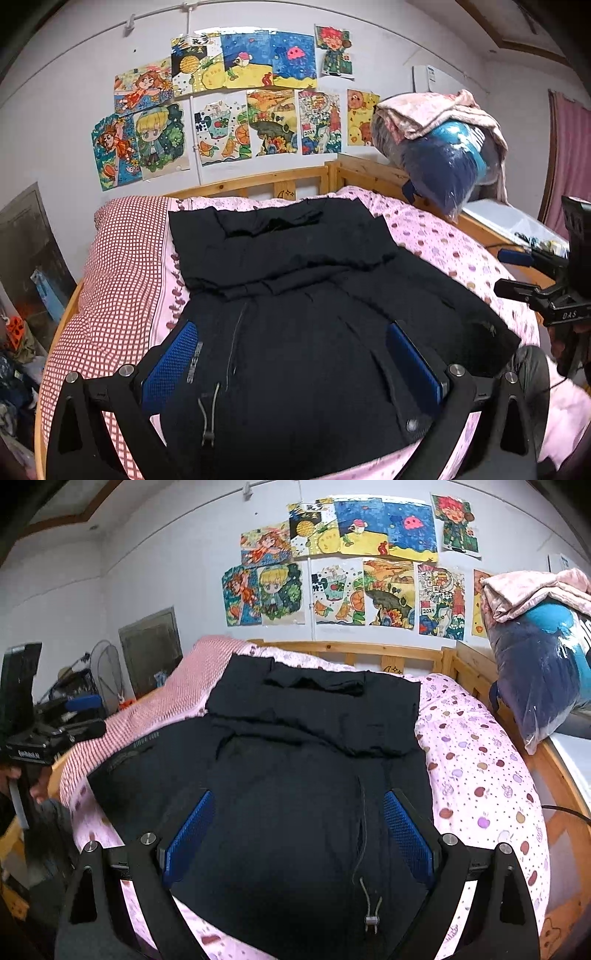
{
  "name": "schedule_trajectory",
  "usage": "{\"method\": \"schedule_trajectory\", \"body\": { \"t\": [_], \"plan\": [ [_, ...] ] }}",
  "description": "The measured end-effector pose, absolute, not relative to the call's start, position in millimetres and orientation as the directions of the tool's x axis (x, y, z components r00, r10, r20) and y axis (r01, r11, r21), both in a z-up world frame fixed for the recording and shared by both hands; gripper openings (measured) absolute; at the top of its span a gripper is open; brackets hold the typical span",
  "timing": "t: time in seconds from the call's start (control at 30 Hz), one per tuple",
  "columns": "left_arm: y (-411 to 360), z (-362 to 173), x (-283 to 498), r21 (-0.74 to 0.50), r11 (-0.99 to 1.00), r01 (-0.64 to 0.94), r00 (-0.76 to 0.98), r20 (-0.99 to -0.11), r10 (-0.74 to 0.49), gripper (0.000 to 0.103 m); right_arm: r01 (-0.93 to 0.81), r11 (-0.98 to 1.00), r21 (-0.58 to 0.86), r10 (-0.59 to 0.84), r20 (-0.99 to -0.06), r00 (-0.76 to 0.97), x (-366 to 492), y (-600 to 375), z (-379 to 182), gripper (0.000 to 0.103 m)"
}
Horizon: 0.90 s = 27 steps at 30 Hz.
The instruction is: Fold large clothes
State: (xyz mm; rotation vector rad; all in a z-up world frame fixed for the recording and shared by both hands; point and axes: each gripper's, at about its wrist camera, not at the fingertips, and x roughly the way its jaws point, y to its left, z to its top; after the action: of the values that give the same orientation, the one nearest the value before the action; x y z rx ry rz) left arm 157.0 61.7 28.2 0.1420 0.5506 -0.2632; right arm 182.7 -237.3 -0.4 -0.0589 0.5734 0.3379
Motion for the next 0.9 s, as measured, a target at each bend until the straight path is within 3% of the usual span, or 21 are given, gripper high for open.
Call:
{"method": "schedule_trajectory", "body": {
  "t": [0.9],
  "plan": [
    [64.3, -51.0, 111.3, 0.121, 0.892, 0.436, 0.711, -0.654, -0.259, 0.103, -0.390, 0.921, -0.023, 0.268, -0.689, 0.673, 140.5, -223.7, -81.0, 0.089]
  ]
}}
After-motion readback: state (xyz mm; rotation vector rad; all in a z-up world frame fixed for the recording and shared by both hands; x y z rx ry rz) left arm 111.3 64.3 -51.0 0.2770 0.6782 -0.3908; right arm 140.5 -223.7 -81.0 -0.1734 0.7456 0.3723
